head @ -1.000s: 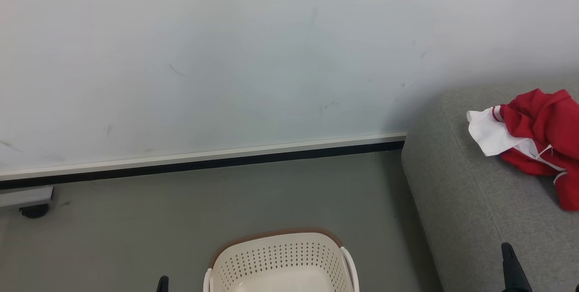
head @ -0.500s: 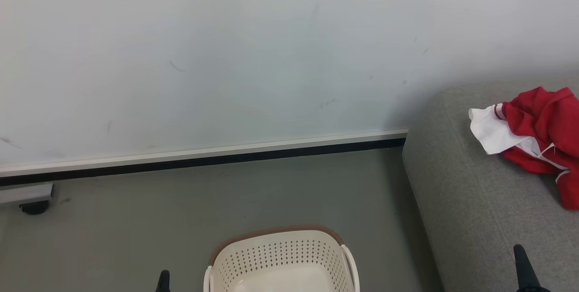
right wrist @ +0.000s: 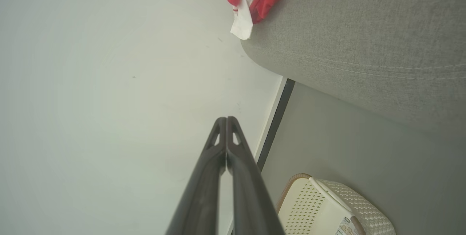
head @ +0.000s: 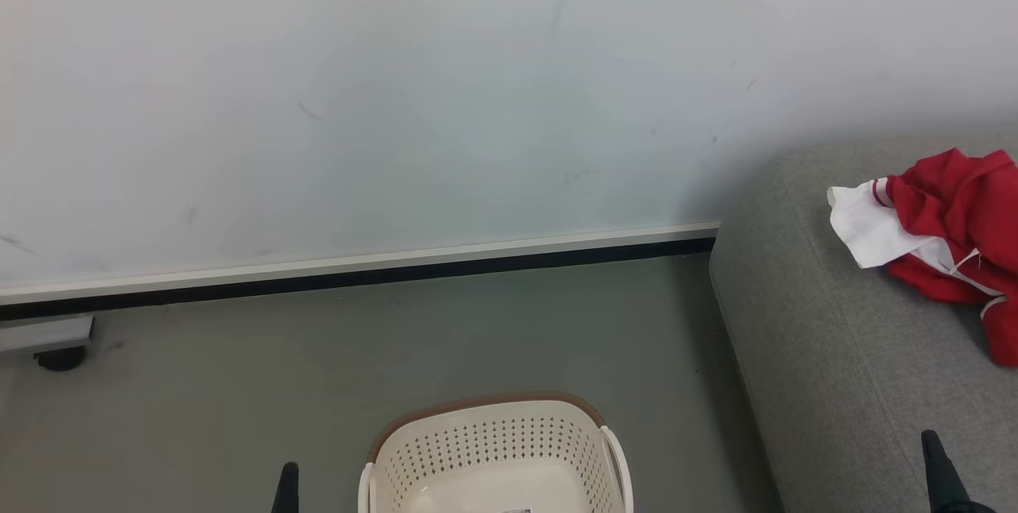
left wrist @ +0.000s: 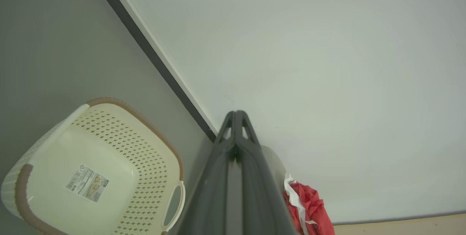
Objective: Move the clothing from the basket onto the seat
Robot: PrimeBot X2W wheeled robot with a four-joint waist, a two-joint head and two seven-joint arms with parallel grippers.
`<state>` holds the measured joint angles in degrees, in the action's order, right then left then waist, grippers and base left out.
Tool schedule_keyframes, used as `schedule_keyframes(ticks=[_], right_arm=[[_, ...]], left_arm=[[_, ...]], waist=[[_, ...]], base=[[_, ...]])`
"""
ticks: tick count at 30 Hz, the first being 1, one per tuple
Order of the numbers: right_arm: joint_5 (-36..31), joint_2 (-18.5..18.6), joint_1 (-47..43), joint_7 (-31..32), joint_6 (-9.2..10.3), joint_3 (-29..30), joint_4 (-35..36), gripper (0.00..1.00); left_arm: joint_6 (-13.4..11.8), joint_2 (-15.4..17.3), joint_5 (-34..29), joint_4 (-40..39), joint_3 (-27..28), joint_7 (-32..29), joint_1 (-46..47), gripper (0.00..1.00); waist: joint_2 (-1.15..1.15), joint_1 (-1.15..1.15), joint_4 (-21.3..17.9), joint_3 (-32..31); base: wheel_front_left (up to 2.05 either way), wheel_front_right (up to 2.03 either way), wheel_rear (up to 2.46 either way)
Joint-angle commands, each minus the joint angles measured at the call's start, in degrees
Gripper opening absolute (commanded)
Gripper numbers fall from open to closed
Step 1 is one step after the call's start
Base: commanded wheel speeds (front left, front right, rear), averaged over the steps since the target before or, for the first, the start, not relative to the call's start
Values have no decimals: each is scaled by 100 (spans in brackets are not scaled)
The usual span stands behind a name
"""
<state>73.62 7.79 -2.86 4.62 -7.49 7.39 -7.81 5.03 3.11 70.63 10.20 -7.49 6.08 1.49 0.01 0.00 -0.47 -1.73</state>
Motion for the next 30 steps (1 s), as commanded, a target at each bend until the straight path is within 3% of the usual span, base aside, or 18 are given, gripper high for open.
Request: schedule_keyframes(ticks=[1,30], right_arm=[[162,-18,101,63,-1,84,37,0],[1433,-229,197,630,-1,765,-27,0]], left_arm=[[59,5,193,10,3,-39,121,0],[192,-12,1578,269,-59,-237,416,0]], waist=[[-1,0,2,8],[-1,0,28,122]], base=[[0,0,0],[0,0,0]])
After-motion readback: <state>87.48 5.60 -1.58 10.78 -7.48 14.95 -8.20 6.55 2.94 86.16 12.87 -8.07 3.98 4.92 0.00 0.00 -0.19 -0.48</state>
